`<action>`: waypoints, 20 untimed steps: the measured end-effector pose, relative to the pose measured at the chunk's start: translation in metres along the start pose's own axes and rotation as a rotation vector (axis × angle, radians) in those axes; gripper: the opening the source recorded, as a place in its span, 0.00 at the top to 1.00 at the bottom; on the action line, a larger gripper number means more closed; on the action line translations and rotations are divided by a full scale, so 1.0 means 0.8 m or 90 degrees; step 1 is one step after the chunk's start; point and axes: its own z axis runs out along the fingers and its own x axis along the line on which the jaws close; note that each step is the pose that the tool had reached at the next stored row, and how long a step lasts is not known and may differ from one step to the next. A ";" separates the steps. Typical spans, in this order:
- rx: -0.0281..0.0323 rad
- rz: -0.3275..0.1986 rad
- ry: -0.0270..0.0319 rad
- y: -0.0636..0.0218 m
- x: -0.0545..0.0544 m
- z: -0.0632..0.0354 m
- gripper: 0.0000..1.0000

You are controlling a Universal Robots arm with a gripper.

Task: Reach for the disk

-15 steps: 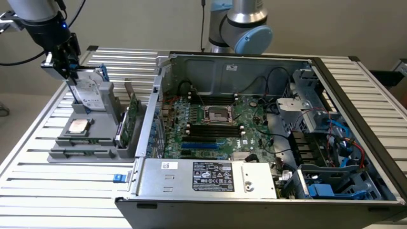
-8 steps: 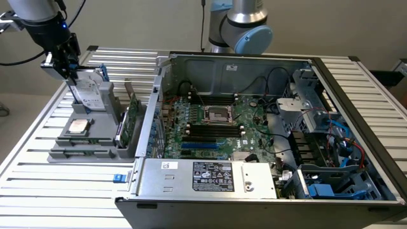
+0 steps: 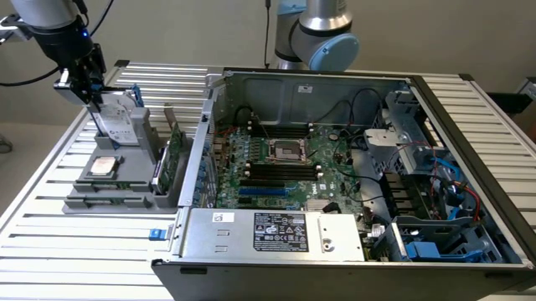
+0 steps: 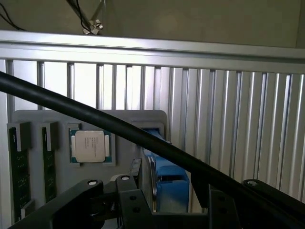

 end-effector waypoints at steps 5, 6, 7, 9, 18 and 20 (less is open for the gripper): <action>-0.0006 0.000 0.0024 -0.001 0.000 0.000 0.46; -0.0006 0.000 0.0025 -0.001 0.000 0.000 0.46; -0.0006 0.000 0.0025 -0.001 0.000 0.000 0.46; -0.0005 0.000 0.0025 -0.001 0.000 0.000 0.46; -0.0006 0.000 0.0025 -0.001 0.000 0.000 0.48; -0.0006 0.000 0.0026 -0.001 0.000 0.000 0.55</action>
